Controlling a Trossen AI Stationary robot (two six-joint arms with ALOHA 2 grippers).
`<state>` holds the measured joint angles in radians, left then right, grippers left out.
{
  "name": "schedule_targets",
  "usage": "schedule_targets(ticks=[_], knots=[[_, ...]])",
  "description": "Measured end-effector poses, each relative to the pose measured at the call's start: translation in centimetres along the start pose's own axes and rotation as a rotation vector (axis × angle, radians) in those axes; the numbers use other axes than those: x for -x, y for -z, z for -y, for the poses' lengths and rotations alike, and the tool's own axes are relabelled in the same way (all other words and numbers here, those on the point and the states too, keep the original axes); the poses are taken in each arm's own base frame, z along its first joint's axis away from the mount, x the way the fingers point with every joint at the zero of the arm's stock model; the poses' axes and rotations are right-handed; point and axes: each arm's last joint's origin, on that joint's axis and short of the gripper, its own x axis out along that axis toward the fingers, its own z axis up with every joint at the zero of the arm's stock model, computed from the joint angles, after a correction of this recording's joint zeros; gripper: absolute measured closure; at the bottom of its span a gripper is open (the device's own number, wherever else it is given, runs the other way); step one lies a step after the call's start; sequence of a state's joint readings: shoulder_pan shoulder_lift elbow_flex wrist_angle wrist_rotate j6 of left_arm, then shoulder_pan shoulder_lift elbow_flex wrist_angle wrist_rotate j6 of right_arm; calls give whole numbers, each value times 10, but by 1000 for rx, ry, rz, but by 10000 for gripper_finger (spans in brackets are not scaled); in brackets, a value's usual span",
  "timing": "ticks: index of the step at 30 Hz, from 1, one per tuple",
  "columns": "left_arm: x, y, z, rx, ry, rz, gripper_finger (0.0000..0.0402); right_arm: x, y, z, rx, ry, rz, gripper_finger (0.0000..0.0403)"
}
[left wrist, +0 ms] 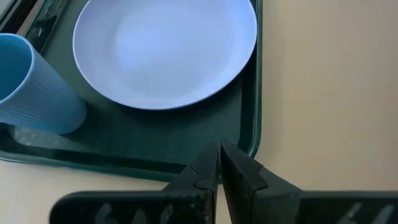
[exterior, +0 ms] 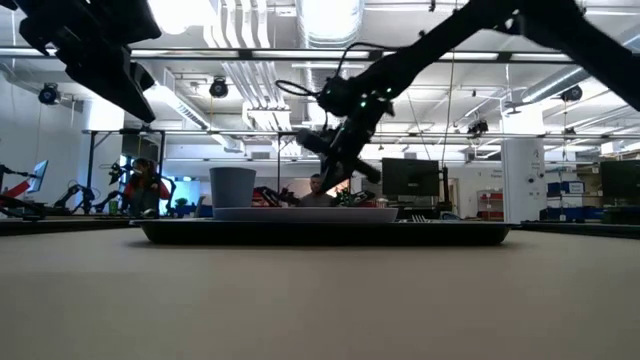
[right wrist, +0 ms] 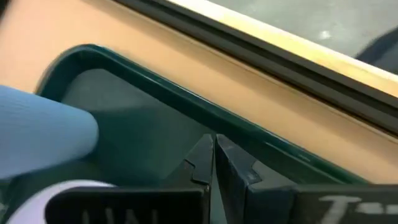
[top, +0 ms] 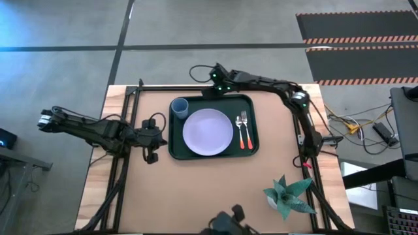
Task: Pick and place plate/cup/fork/spoon on tray
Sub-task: Move the black serving tray to the middle of the table
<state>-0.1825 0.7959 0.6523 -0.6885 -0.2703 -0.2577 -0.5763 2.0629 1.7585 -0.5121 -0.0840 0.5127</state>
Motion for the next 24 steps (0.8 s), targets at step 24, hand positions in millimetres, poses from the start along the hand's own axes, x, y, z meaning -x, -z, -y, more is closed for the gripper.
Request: schedule_targets(ticks=[24], knots=[[2,1,-1,29,6,9,402,-55,-28,26,53,111,-205,395]])
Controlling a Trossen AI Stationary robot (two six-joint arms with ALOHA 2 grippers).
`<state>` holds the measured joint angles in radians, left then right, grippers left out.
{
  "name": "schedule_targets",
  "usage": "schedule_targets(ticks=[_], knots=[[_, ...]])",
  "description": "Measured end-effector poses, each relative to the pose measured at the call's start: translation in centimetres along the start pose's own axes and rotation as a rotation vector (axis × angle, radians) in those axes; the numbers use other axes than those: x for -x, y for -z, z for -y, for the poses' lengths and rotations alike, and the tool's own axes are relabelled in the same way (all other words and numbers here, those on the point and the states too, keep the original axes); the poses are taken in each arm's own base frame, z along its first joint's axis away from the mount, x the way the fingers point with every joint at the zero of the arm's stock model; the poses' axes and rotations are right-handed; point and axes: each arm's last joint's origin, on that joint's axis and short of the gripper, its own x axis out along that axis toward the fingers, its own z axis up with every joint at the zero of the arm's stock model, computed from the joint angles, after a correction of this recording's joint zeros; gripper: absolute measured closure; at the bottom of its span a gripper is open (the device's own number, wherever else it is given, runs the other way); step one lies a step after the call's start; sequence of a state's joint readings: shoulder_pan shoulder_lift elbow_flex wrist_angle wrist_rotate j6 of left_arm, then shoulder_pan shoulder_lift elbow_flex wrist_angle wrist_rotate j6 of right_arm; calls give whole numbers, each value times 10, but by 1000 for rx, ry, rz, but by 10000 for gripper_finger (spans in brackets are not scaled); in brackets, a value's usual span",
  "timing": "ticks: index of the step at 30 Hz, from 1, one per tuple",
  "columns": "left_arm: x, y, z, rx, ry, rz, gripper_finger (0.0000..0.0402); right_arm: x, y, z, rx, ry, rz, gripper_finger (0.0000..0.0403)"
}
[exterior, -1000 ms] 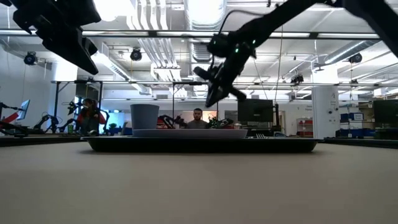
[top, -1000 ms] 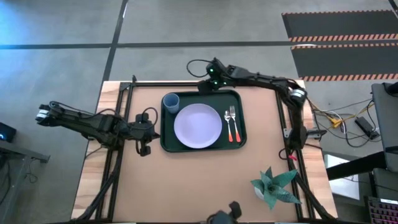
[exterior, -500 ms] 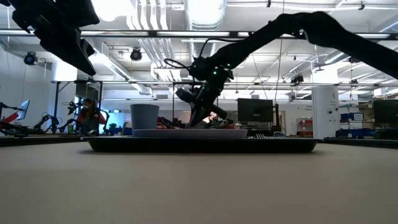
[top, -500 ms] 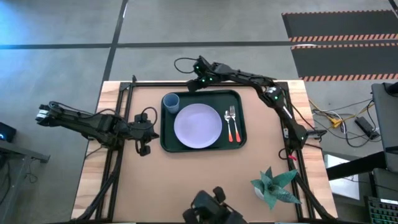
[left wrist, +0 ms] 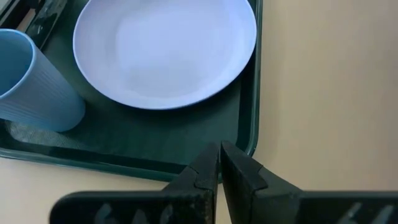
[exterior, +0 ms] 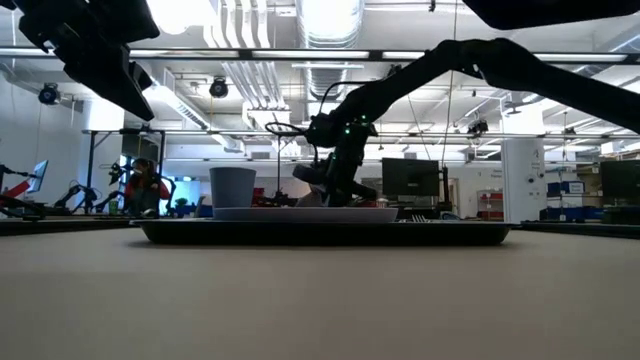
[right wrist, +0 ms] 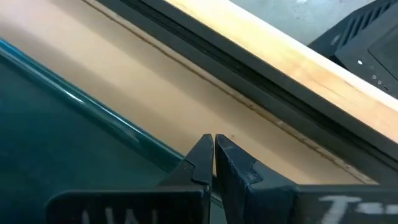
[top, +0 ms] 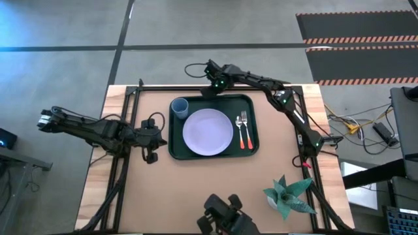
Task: Pick and place plate/cup/fork/spoon on tray
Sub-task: Move the black serving tray to the middle of the table
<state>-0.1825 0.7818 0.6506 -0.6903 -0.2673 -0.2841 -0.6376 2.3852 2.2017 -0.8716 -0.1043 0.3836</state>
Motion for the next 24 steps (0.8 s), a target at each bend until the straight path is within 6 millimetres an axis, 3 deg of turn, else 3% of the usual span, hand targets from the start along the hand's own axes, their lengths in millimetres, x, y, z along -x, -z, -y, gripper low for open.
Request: schedule_targets(ticks=[7,24], knots=[[0,-1,0,1,0,0,402,0,5,-2,6,18,-34,395],[2,-1,0,10,5,12,402,-3,37,-50,95,66,-121,394]])
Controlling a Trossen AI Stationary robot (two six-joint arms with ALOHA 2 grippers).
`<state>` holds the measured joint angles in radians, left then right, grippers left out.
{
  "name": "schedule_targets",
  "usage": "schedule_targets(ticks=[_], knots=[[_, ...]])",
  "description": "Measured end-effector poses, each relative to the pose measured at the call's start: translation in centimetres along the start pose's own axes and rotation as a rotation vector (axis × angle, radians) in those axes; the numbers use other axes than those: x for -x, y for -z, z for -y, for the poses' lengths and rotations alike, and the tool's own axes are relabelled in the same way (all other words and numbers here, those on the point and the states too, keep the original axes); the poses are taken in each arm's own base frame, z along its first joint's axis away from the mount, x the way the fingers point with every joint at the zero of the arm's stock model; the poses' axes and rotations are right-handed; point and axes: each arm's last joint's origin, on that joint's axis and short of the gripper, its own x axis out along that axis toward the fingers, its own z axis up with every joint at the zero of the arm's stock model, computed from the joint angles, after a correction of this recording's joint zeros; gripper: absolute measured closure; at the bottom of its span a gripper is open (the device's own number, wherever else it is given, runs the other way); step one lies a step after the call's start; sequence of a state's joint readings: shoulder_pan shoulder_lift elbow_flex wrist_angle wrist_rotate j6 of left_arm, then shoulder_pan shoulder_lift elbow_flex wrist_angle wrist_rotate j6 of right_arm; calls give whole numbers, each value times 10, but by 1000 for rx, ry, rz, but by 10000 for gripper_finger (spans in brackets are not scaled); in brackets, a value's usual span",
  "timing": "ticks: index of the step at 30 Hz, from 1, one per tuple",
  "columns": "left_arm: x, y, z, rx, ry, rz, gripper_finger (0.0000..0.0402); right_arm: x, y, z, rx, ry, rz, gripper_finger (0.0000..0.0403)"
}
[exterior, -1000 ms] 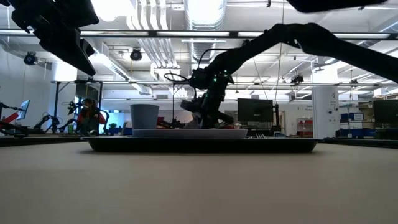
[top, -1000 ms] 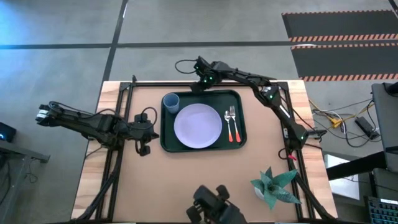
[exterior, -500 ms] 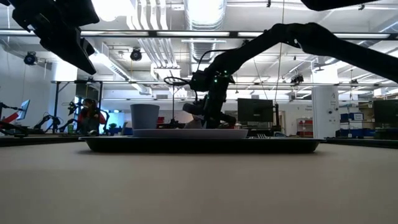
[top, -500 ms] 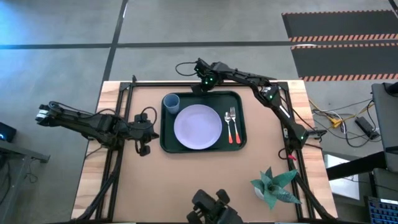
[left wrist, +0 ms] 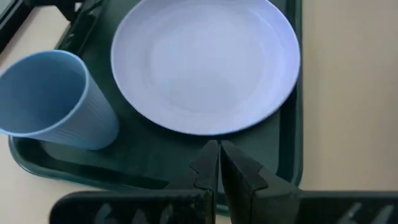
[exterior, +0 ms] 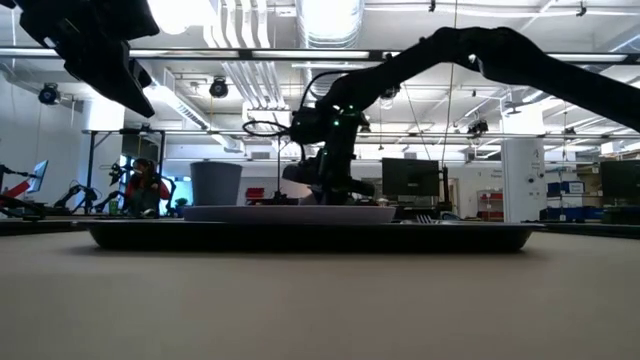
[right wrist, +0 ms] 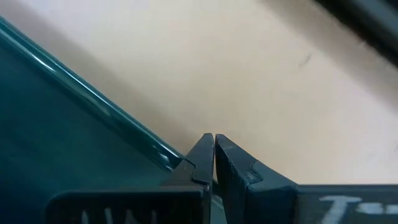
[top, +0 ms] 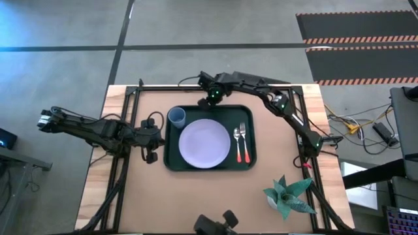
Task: Pick and place plate/cup/fork/spoon on tray
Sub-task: Move the black serving tray to the middle of the table
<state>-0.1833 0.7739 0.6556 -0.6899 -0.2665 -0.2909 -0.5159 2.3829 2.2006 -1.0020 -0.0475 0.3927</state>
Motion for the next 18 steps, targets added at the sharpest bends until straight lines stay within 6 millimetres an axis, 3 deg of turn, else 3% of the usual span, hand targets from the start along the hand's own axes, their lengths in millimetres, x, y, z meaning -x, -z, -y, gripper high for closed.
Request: schedule_targets(ticks=[10,13,16,18], knots=[[5,-1,-1,27,9,19,402,-1,16,-19,51,88,-46,394],[4,9,-4,55,-34,-59,402,1,16,-18,60,118,-35,394],[-1,31,-11,68,-166,-218,402,17,13,-19,61,129,12,394],[-5,39,-13,97,-198,-249,402,41,8,-21,71,131,81,394]])
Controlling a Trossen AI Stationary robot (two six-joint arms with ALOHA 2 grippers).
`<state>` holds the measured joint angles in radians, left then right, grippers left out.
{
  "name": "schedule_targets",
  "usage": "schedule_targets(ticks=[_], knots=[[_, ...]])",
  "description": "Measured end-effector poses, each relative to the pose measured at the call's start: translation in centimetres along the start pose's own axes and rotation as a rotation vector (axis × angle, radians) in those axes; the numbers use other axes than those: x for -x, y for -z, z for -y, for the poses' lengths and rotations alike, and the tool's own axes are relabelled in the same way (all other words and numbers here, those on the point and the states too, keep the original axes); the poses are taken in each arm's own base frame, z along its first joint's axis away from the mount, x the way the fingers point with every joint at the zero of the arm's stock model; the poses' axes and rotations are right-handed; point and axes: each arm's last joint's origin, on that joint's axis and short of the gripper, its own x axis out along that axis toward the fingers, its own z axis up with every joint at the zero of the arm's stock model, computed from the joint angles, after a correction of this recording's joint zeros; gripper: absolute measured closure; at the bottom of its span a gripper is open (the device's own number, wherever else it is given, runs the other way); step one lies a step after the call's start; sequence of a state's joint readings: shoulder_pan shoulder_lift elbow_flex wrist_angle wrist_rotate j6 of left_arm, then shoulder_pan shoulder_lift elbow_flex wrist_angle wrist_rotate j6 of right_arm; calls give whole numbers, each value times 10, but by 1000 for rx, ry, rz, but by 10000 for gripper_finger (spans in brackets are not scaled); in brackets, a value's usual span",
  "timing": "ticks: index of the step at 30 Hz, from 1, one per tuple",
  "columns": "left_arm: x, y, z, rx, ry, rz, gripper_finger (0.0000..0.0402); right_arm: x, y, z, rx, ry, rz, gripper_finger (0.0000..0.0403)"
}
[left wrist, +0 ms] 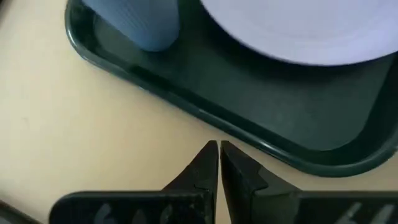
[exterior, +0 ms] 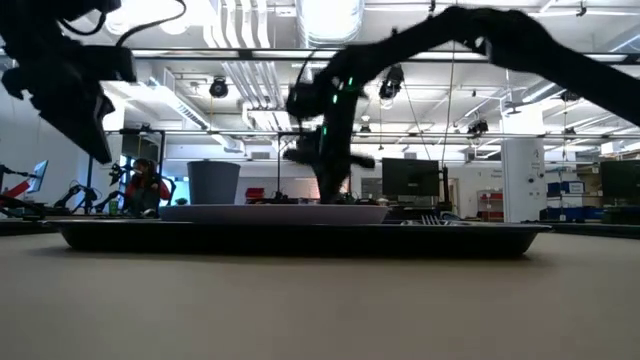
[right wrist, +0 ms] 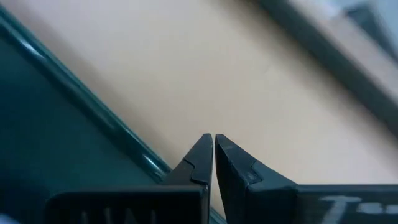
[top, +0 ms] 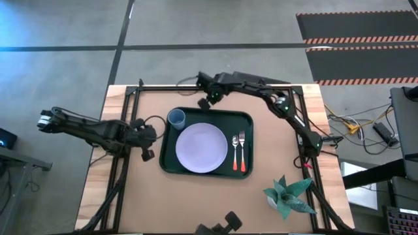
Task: Pick and place plate/cup/fork/spoon on tray
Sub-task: Move the black serving tray to the middle of the table
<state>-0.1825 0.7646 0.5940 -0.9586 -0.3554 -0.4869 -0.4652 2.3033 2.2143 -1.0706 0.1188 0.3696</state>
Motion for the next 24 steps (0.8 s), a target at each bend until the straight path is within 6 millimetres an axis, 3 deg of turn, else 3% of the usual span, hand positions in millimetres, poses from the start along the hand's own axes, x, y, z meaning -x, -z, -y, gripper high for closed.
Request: schedule_targets(ticks=[7,12,16,20,24], knots=[[-20,-4,10,64,86,73,402,108,-7,-1,21,-84,241,394],[-39,-3,6,144,28,0,402,197,17,-18,81,-196,421,394],[-51,-4,5,176,15,-80,402,256,45,-31,138,-237,560,394],[-62,-10,7,195,9,-80,402,299,78,-46,188,-258,651,394],[-72,-15,6,216,-10,-83,402,324,107,-62,253,-297,696,394]])
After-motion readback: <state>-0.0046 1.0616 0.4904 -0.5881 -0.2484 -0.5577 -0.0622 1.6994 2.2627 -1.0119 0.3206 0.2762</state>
